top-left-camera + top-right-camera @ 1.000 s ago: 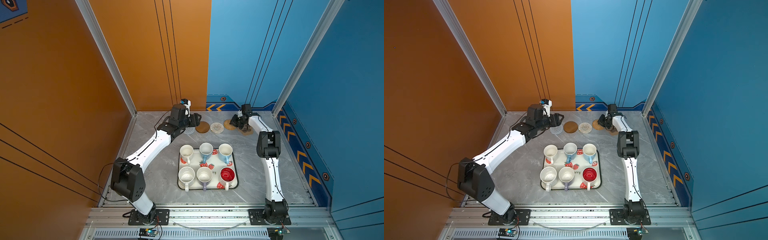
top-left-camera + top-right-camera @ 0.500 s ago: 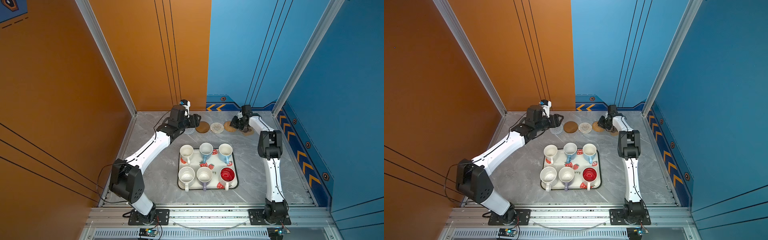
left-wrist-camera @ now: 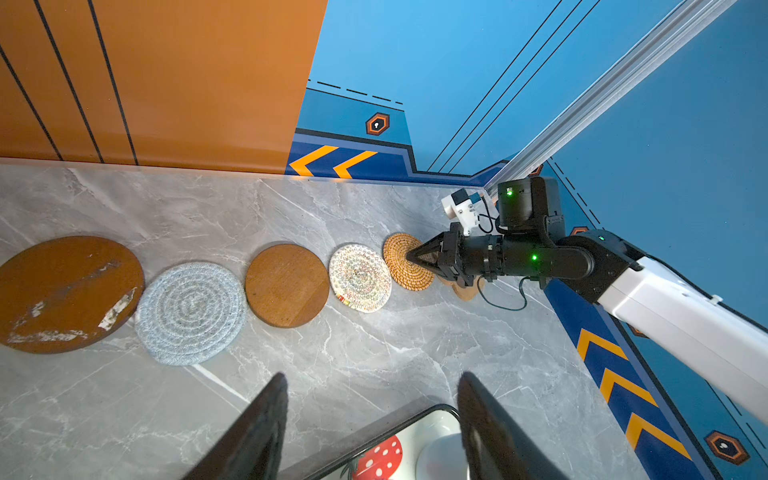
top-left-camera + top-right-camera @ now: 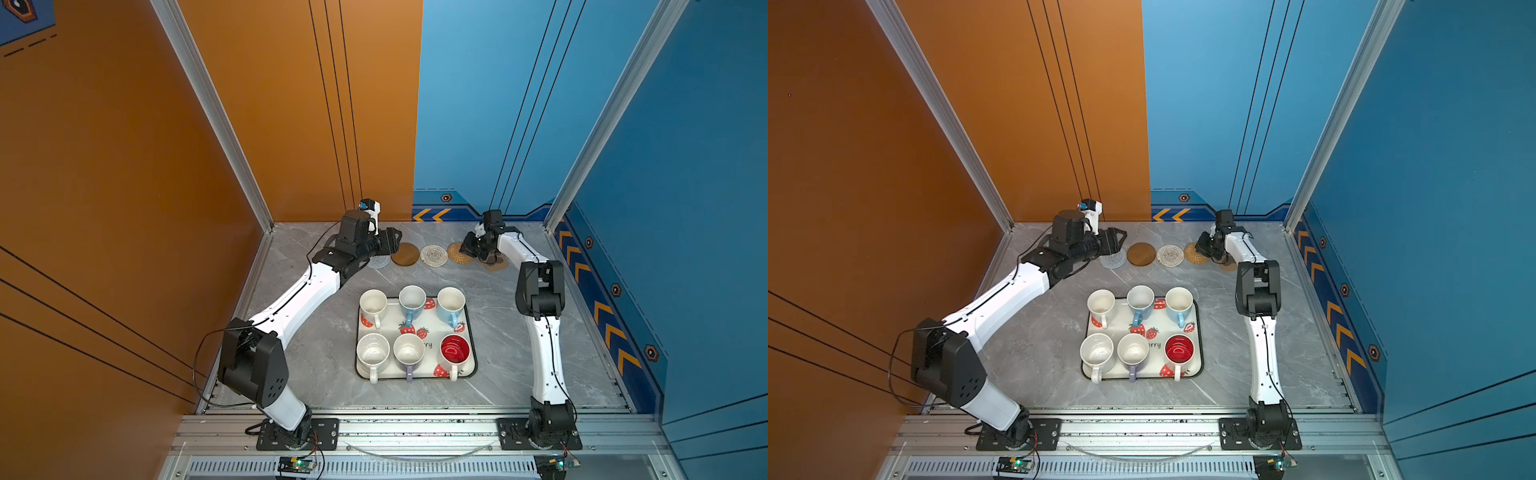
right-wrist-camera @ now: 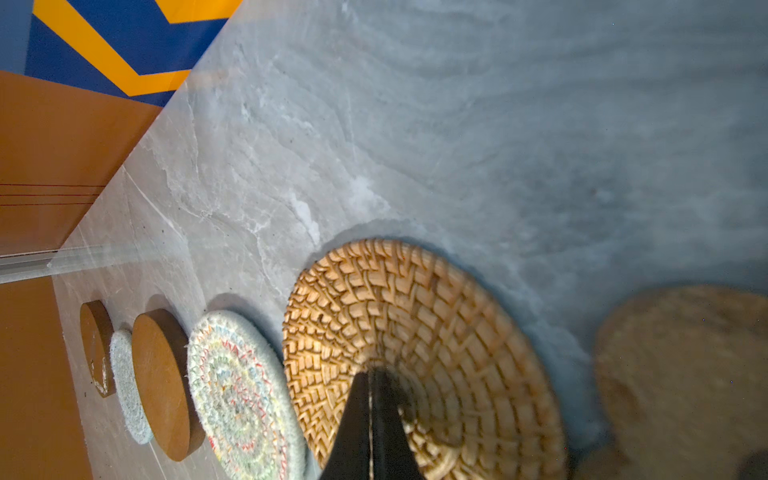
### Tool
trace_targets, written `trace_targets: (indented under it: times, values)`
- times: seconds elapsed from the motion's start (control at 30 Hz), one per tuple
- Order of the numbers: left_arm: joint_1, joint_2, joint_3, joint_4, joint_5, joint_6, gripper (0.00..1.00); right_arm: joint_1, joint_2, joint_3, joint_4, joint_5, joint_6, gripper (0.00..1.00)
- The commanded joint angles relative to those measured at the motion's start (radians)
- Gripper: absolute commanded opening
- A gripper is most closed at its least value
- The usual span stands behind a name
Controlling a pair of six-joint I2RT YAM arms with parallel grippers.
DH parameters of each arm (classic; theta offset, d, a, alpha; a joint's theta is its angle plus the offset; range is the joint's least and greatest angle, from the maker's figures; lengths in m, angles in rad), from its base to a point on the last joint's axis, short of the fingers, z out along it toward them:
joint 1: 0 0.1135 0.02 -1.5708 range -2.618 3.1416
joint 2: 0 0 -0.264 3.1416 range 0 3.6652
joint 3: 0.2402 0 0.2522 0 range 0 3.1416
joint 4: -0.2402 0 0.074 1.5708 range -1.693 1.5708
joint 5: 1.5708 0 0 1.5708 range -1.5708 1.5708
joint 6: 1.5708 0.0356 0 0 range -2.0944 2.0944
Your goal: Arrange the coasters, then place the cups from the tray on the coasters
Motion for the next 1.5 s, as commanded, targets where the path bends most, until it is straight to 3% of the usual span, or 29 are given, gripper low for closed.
trace_targets:
  times: [0.0, 0.37, 0.63, 1.2, 1.47]
  values:
    - [0.009, -0.035, -0.01, 0.008, 0.007, 0.003, 0.66, 0.003, -0.008, 0.007, -0.088, -0.016, -0.017, 0.02]
    - [0.009, -0.076, -0.039, 0.003, -0.019, 0.015, 0.66, -0.001, -0.054, 0.065, -0.044, -0.053, 0.008, 0.21]
    - [0.008, -0.129, -0.08, 0.003, -0.039, 0.023, 0.66, 0.011, -0.182, 0.006, -0.045, -0.051, -0.022, 0.29]
    - [-0.033, -0.314, -0.105, -0.096, -0.119, 0.161, 0.68, 0.148, -0.692, -0.46, -0.028, 0.108, -0.183, 0.41]
    - [-0.083, -0.399, -0.174, -0.104, -0.23, 0.164, 0.69, 0.244, -0.966, -0.735, 0.022, 0.242, -0.232, 0.47]
